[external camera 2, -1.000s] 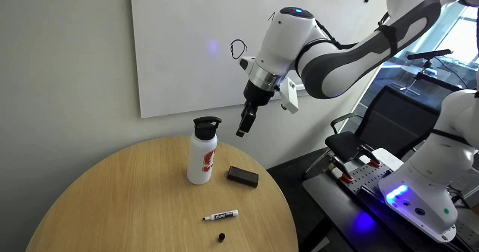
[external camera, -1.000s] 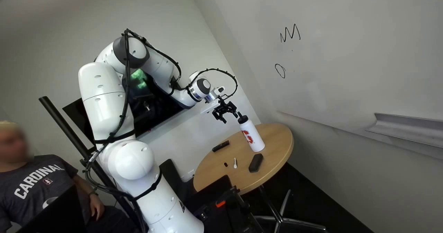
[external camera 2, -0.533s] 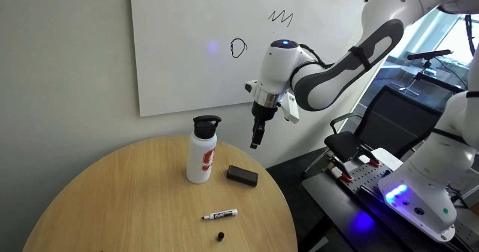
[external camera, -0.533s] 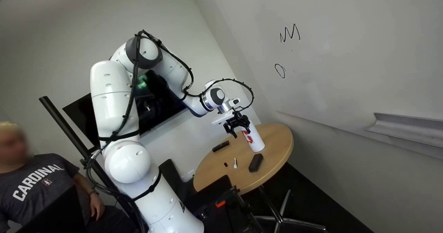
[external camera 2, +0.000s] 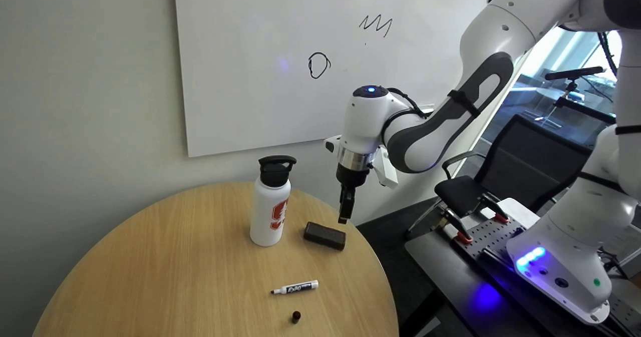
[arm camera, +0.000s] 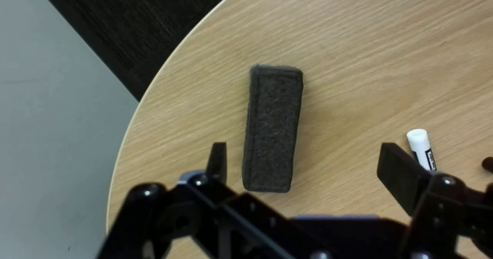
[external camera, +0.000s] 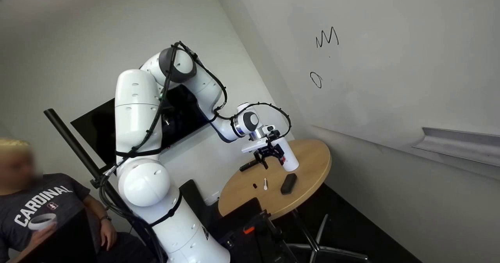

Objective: Put the lid on the bottle and then erase the circle on the whiteboard using the duster

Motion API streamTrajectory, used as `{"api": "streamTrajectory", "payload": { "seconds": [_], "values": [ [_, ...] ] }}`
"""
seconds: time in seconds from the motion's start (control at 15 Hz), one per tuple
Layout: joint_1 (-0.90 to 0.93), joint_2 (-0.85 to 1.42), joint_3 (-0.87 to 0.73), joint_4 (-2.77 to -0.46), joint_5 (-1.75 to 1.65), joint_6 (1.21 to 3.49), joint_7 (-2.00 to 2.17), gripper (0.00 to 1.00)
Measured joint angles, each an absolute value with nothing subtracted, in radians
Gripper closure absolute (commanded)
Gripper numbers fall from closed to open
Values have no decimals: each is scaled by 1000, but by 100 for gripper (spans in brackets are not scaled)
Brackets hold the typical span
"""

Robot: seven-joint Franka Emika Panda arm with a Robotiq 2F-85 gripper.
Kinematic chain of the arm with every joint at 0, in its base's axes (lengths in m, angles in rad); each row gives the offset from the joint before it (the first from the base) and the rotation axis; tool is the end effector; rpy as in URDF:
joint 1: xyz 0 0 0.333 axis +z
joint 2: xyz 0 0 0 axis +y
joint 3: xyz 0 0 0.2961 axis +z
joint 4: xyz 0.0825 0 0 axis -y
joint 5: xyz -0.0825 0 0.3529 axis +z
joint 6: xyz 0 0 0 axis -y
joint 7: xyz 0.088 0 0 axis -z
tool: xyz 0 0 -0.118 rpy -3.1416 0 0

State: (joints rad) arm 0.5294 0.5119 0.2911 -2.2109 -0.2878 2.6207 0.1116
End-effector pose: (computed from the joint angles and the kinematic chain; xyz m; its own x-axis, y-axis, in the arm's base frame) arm 0.3416 0.3857 0.1471 0.5932 0.8024 -0.0647 0.8038 -0.5949 -0.0087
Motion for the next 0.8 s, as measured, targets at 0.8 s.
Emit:
{"api": "streamTrajectory", "payload": {
  "seconds": [0.8],
  "values": [
    [608,593,207,-2208,-352,2737,128,0]
  ]
}}
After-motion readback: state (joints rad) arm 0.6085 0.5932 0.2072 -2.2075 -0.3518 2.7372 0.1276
